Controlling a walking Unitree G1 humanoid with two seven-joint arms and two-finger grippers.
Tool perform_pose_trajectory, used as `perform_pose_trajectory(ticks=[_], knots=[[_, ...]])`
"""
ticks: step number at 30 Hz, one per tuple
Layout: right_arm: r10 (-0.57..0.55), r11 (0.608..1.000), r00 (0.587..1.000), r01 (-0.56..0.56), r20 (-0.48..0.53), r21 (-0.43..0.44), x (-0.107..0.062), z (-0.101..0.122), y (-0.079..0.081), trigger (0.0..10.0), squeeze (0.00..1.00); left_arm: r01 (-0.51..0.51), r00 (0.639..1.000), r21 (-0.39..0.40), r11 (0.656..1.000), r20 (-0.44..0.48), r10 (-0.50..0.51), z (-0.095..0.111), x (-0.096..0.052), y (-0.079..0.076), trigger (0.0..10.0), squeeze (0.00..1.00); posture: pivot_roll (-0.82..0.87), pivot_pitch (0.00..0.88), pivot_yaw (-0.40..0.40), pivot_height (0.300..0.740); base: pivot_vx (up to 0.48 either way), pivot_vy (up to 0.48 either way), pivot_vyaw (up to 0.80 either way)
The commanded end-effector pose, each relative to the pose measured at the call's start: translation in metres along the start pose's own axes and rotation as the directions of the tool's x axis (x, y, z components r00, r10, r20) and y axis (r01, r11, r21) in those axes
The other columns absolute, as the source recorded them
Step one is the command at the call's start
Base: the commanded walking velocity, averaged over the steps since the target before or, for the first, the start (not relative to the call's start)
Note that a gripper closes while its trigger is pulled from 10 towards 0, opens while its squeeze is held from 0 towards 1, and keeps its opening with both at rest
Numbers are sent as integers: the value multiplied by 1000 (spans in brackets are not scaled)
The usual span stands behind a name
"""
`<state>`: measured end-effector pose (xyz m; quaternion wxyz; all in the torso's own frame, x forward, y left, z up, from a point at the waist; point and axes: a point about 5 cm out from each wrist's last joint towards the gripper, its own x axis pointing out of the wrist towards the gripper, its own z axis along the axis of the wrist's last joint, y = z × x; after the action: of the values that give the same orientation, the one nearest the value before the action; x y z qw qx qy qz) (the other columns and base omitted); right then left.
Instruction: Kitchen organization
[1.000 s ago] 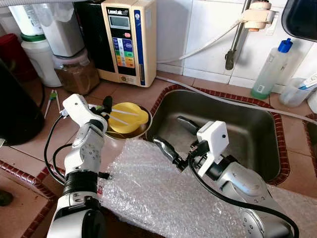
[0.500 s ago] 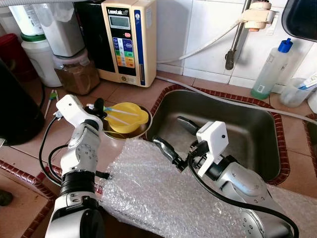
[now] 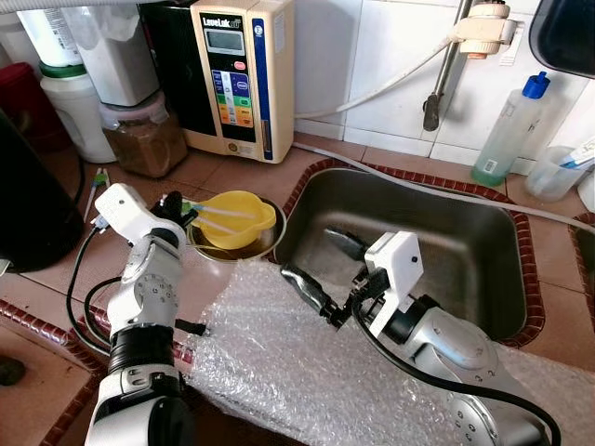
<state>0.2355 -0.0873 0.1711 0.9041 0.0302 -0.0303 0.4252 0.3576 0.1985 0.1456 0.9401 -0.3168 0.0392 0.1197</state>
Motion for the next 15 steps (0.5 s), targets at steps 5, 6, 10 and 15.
perform_pose_trajectory(ticks=[5, 6, 10, 15], knots=[[16, 1000, 1000, -16, -11, 11, -4, -1, -4, 10000, 0, -37, 999, -9, 999, -11, 37, 4, 1, 7, 0, 0, -85, 0, 71, 740, 0, 0, 0], [17, 1000, 1000, -17, -11, 13, -4, -1, -4, 10000, 0, -42, 999, -12, 999, -12, 42, 4, 1, 8, 0, 0, -85, 0, 71, 740, 0, 0, 0], [34, 999, 999, -33, -16, 22, -2, -3, -1, 10000, 0, -50, 999, -12, 999, -10, 50, 6, 1, 9, 0, 0, -82, 0, 73, 740, 0, 0, 0], [33, 999, 999, -33, -23, 17, -2, -4, -2, 10000, 0, -41, 999, -8, 999, 17, 41, 12, 2, 8, 0, 0, -81, 0, 76, 740, 0, 0, 0]])
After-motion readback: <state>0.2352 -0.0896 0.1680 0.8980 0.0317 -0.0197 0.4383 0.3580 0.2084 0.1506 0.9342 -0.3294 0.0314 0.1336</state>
